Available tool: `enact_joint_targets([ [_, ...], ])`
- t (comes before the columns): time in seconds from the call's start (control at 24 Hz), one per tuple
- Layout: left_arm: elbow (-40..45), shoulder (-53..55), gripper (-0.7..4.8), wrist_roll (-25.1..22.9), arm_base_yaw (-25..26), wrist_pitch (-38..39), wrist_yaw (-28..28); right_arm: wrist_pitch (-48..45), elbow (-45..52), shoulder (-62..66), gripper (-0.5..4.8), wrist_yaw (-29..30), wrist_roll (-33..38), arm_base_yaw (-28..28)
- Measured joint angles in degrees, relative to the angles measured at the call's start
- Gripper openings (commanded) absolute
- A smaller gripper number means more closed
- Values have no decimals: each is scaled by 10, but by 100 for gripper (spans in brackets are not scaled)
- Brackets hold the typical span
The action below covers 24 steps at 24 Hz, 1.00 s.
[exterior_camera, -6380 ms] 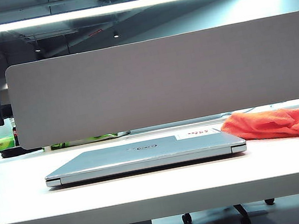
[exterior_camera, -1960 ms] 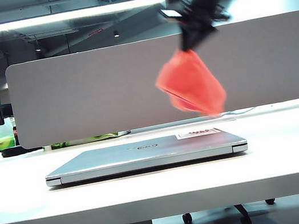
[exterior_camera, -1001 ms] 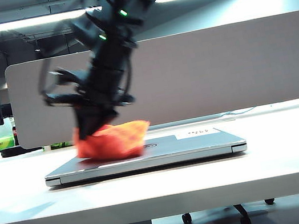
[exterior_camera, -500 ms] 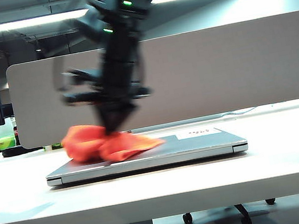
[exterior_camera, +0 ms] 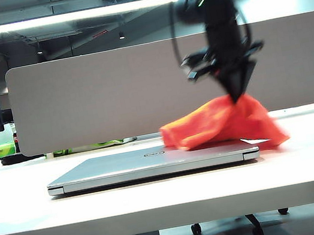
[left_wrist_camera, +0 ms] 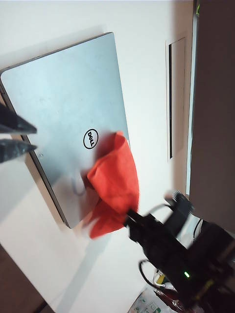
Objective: Pick up the rag and use it to wipe the water off the lid of the laptop on the table.
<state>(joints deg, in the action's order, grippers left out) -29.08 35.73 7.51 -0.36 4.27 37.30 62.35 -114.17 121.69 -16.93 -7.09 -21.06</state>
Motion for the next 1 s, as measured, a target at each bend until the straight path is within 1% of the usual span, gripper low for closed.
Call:
enact_joint_targets([
  [0.13, 0, 0, 22, 0, 0, 0, 0, 11, -1, -39, -8, -20, 0, 18],
  [0.38, 0, 0, 22, 0, 0, 0, 0, 31, -1, -99, -3, -37, 0, 56],
  [0.42, 0, 0, 22, 0, 0, 0, 0, 36, -1, -106, 24, -42, 0, 63],
  [0.46, 0, 0, 22, 0, 0, 0, 0, 43, -1, -111, 79, -46, 0, 72],
  [0.5, 0, 0, 22, -1, 0, 0, 0, 48, -1, -119, 230, -47, 0, 78],
  [0.54, 0, 0, 22, -1, 0, 0, -2, 58, -1, -132, 339, -51, 2, 94],
  [0.58, 0, 0, 22, -1, 0, 0, -3, 63, -1, -139, 384, -58, 8, 103],
  [0.63, 0, 0, 22, -1, 0, 0, -5, 67, -2, -144, 415, -63, 11, 106],
  [0.67, 0, 0, 22, -1, 0, 0, -8, 71, -1, -146, 435, -64, 15, 109],
  [0.75, 0, 0, 22, -2, 0, 0, -16, 82, -1, -152, 424, -67, 25, 110],
  [0.79, 0, 0, 21, -1, 0, 0, -18, 83, 0, -155, 360, -66, 26, 110],
  [0.83, 0, 0, 22, -2, 0, 0, -19, 82, 0, -159, 258, -66, 26, 110],
  [0.88, 0, 0, 22, -2, 0, 0, -24, 81, 0, -166, 7, -64, 28, 107],
  [0.92, 0, 0, 21, -1, 0, -1, -54, 72, 1, -184, -5, -38, 25, 104],
  [0.96, 0, 0, 21, 1, 0, -2, -98, 54, 1, -206, -5, 9, 17, 104],
  [1.0, 0, -1, 21, 5, 0, -2, -123, 40, 1, -219, -5, 30, 19, 104],
])
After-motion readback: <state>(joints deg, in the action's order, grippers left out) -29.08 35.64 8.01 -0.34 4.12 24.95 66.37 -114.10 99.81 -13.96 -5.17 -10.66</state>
